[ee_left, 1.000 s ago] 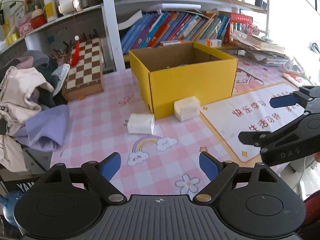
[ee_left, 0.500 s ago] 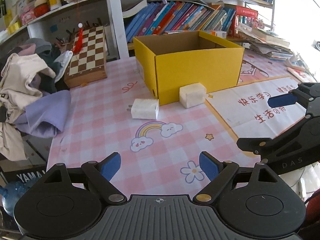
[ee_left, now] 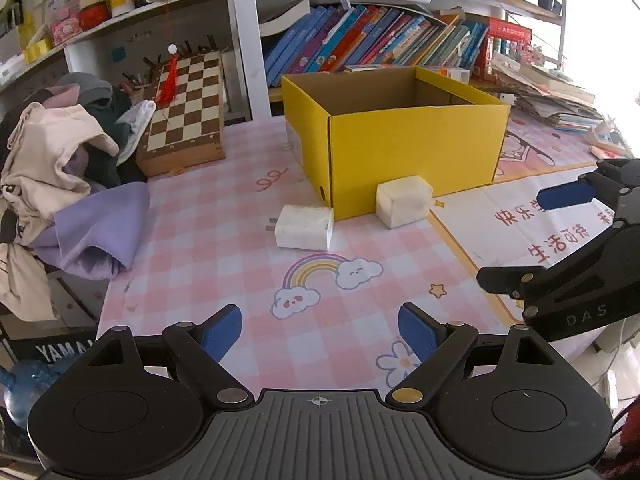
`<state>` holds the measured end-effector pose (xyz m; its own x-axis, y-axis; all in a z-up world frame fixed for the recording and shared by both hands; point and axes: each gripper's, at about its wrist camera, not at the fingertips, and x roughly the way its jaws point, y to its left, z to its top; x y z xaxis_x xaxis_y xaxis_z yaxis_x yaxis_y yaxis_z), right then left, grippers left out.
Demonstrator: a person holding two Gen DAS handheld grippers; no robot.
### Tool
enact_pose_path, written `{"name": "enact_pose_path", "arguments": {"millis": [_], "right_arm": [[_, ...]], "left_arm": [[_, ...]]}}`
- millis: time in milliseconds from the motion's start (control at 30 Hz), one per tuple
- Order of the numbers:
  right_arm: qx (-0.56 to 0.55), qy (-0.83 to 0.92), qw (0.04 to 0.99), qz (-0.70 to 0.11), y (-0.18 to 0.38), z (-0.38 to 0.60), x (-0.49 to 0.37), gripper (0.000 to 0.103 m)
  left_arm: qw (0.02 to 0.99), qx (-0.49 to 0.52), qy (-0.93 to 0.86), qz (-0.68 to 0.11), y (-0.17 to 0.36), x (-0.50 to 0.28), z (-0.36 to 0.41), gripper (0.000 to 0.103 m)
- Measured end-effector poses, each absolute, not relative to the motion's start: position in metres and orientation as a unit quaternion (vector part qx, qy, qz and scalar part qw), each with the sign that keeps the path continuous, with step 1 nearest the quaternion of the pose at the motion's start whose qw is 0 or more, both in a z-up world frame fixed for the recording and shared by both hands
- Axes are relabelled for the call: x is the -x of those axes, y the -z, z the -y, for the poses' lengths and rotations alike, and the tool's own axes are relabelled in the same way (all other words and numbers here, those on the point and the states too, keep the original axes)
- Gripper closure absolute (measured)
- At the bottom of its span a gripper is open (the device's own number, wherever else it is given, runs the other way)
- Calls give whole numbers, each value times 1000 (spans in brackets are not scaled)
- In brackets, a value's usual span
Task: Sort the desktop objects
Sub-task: 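Move both grippers toward the white blocks beside the yellow box, then grasp the white charger with left gripper while right gripper grasps the white block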
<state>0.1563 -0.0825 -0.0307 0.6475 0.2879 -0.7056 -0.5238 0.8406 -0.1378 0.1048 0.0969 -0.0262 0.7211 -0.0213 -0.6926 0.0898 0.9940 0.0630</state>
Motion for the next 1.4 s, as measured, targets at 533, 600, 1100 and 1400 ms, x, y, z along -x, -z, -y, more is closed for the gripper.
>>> {"name": "enact_pose_path", "arguments": {"millis": [533,600,1100,1400], "right_arm": [[159,-245,882,-370,39,77,-199,14],[156,-247,880,-374,41,76,-207,14],[74,-248,857,-446,56,56,-283,13],[65,-250,849,-461,65,40,-304,14]], "left_arm": [[923,-49,16,-382,37,-145,-95,16],[922,-47,14,-385,40,-151,-97,16],[913,-67,10,-402,61,-210,-103,18],[906,-72,18,-416,74,-233,-103,18]]}}
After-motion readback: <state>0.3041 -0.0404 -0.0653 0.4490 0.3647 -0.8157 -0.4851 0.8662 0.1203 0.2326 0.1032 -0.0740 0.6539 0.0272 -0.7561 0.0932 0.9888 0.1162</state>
